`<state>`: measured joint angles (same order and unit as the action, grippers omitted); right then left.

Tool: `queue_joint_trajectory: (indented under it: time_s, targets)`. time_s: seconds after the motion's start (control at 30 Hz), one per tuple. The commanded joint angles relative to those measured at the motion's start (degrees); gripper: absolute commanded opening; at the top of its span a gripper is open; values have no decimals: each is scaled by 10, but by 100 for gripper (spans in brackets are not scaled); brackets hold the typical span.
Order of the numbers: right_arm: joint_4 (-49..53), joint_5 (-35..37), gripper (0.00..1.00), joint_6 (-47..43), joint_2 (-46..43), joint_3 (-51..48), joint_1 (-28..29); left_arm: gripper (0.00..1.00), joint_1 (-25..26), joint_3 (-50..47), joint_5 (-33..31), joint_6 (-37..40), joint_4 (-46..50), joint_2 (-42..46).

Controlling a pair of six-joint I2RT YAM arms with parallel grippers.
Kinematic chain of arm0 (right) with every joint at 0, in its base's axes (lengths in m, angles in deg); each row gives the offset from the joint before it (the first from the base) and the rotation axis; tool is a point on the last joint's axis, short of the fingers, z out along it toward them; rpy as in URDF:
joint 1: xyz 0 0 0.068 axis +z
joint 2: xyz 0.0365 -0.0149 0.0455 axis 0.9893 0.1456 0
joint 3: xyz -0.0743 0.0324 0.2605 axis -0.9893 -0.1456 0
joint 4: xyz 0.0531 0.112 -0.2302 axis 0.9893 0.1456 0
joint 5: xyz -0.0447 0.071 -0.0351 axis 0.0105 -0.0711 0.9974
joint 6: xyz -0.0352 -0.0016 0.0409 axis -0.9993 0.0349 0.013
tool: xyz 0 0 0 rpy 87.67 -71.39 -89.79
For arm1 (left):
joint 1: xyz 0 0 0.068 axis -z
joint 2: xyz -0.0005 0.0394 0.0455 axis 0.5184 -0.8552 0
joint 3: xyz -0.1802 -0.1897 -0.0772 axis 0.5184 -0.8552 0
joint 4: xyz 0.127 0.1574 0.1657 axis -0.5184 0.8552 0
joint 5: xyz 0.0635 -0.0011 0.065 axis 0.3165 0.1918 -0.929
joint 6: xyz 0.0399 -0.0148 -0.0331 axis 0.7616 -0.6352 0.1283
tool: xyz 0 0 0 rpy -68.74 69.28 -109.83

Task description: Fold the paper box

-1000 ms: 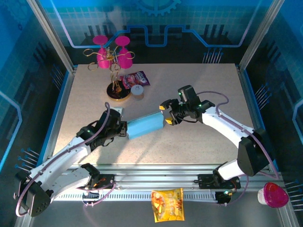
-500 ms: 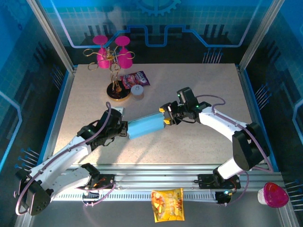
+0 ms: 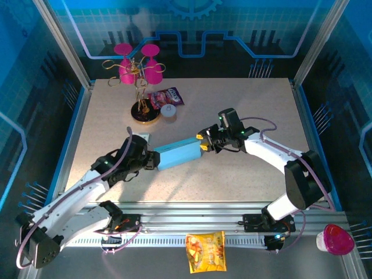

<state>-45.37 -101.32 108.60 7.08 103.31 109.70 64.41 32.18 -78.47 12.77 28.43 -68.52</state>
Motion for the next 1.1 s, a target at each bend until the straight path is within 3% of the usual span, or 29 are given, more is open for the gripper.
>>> queue_joint_trajectory:
  time_s: [0.0, 0.1, 0.23, 0.37, 0.5, 0.67, 1.07]
  targets:
    - [21, 4, 36, -2, 3, -16, -7, 50, 4, 40, 16, -81, 35, 41]
    - [21, 4, 35, -3, 3, -15, -7, 60, -5, 67, 5, -200, 81, 52]
    - [25, 3, 35, -7, 2, -15, -7, 60, -41, 80, 45, -361, 104, 42]
    - [25, 3, 34, -9, 0, -18, -7, 59, -73, 49, 109, -530, 75, 33]
    - [24, 2, 33, -8, -2, -19, -7, 59, -76, 2, 119, -644, -21, 43]
    - [24, 5, 33, -9, -8, -23, -7, 54, -76, -45, 135, -722, -107, 30]
    - [22, 4, 33, -10, -14, -28, -7, 46, -78, -107, 108, -770, -188, 28]
